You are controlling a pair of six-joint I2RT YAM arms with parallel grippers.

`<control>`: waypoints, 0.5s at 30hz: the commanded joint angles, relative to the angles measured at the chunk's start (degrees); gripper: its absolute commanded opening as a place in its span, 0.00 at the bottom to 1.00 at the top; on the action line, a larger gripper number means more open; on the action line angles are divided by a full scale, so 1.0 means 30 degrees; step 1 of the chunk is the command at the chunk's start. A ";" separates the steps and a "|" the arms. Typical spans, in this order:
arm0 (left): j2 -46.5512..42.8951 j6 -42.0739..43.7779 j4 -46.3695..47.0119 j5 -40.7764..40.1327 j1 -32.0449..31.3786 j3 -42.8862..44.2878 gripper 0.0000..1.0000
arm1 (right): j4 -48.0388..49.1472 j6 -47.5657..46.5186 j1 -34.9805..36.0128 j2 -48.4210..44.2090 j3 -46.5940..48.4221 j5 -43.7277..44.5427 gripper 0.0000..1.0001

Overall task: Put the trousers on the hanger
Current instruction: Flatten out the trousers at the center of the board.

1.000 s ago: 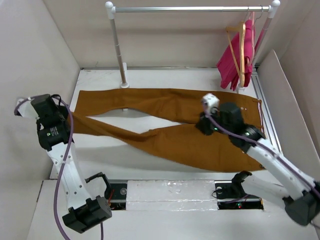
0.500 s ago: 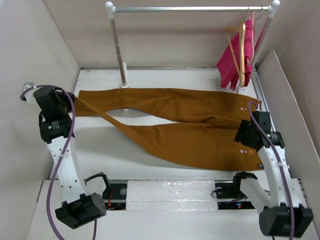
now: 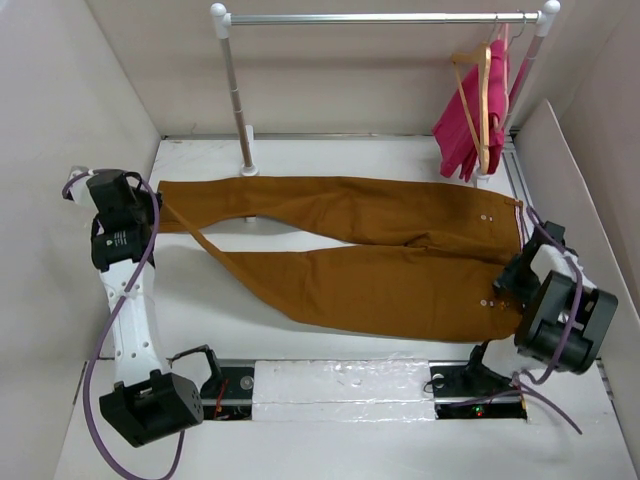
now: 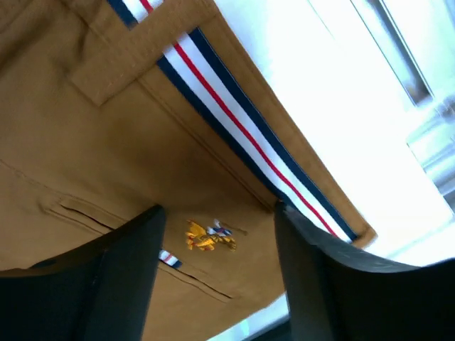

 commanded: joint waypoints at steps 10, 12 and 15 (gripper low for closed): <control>-0.1040 0.0625 0.0806 -0.2371 0.0547 -0.0980 0.00 | 0.4091 -0.3559 -0.0595 0.6220 0.6987 -0.7892 0.04; -0.1216 0.0421 0.0688 -0.2257 0.0723 -0.1243 0.00 | 0.3245 -0.4349 -0.0595 0.6693 0.8254 -0.8162 0.16; -0.1393 0.0420 0.0688 -0.2138 0.0725 -0.1362 0.00 | 0.2509 -0.4439 -0.0419 0.4685 0.8731 -0.7958 0.66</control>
